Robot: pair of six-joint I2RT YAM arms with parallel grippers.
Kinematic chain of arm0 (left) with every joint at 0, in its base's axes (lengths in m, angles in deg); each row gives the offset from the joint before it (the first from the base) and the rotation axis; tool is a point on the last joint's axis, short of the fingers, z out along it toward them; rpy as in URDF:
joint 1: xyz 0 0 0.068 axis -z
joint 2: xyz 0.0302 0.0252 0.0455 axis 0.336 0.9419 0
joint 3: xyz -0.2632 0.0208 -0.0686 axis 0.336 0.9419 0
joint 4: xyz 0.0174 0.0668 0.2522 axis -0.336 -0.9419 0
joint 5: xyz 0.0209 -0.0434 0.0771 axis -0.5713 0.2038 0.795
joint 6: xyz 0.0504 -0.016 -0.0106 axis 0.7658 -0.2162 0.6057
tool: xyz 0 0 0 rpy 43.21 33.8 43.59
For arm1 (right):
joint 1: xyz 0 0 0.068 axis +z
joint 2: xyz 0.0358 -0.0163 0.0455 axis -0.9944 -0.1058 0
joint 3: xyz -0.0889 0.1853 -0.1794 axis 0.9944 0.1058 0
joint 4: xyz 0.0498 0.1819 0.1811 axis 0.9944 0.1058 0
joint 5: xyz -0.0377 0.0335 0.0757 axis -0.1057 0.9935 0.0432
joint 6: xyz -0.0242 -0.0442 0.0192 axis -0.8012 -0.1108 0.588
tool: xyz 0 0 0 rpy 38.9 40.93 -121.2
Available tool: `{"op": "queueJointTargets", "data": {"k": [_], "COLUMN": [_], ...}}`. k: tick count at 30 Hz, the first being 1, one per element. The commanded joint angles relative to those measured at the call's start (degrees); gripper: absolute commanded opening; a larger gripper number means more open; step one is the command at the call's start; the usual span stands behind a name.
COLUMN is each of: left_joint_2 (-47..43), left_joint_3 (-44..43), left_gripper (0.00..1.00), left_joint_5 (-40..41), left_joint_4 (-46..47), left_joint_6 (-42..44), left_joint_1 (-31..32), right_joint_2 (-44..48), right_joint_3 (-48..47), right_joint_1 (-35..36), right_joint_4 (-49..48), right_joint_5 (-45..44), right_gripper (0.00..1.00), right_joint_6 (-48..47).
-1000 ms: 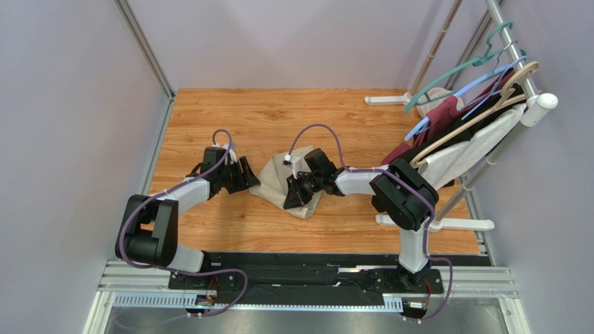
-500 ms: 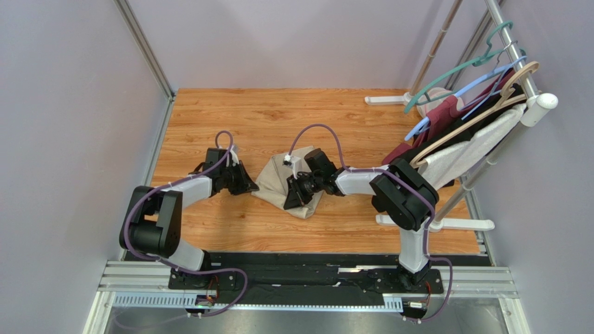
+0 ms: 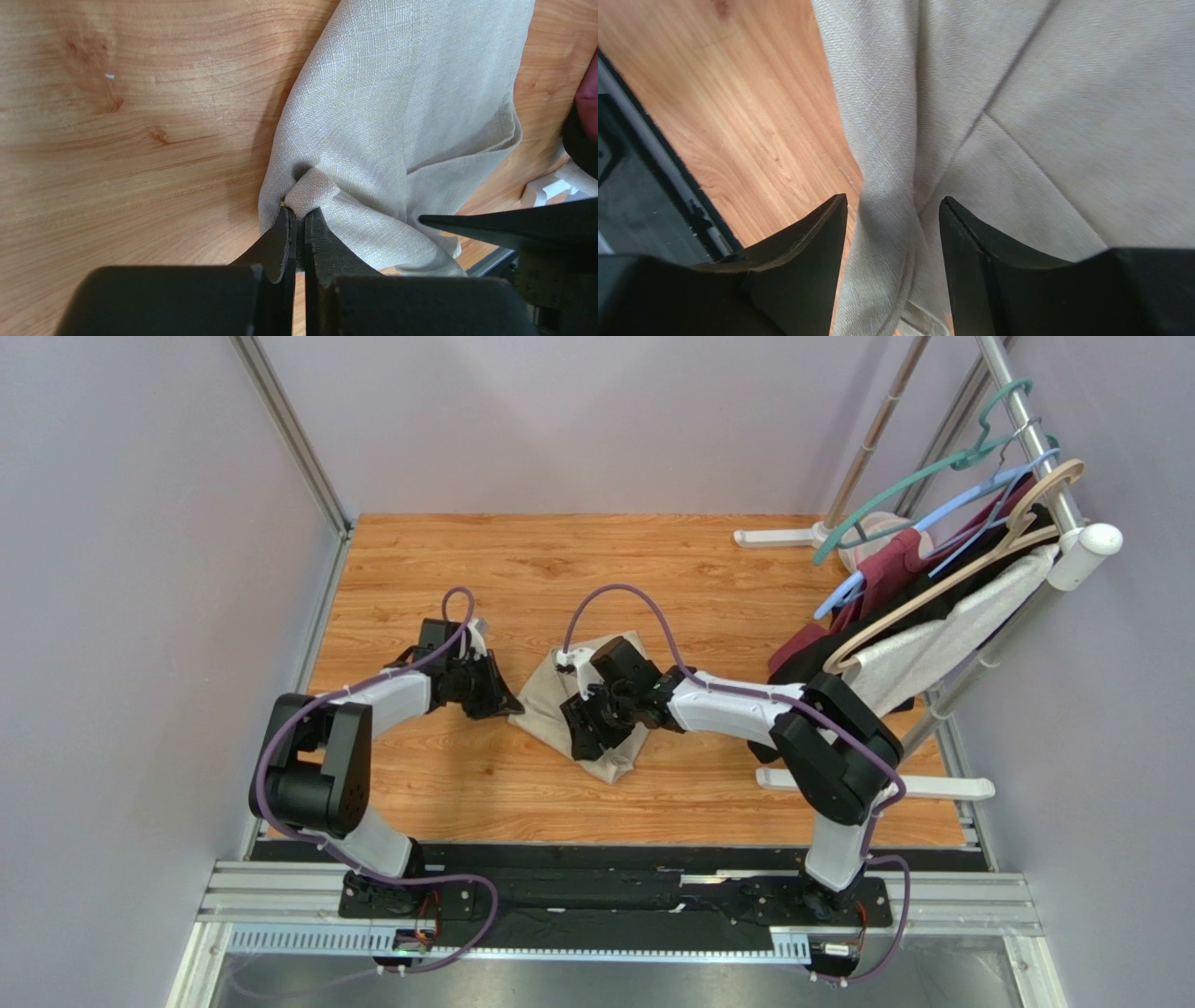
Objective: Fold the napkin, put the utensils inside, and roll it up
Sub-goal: Roll the napkin with the utensil
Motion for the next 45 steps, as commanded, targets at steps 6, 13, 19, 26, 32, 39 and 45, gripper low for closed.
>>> {"op": "queueJointTargets", "data": {"k": [6,13,19,26,32,39,45], "left_joint_2": [1.5,1.6,1.6,1.7,1.8,2.1,2.2], "left_joint_3": [-3.4,-3.5,-3.5,-3.5,-3.7,-3.8,-3.8], "left_gripper": [0.0,0.0,0.0,0.0,0.0,0.0,0.0], "left_joint_5": [-1.0,-1.1,-1.1,-1.2,-1.2,-1.6,-1.7], "left_joint_4": [-2.9,-2.9,-2.9,-2.9,-2.9,-2.9,-2.8], "left_joint_6": [2.2,2.3,2.4,2.3,2.4,2.4,2.4], "left_joint_1": [-0.1,-0.1,-0.1,-0.1,-0.1,-0.1,-0.1], "right_joint_2": [8.4,5.4,3.4,1.9,0.0,-2.2,-4.3], "right_joint_3": [-3.6,-4.6,-4.3,-4.1,-4.0,-3.4,-2.7], "right_joint_1": [9.8,13.2,13.6,13.6,13.6,13.5,13.4], "right_joint_4": [1.3,0.0,-0.5,-1.5,-1.7,-2.5,-2.4], "right_joint_5": [-23.1,-26.5,-26.7,-26.0,-26.3,-28.5,-28.6], "right_gripper": [0.56,0.56,0.54,0.49,0.43,0.42,0.42], "right_joint_6": [-7.1,-10.2,-11.0,-11.1,-11.0,-11.1,-11.3]}}
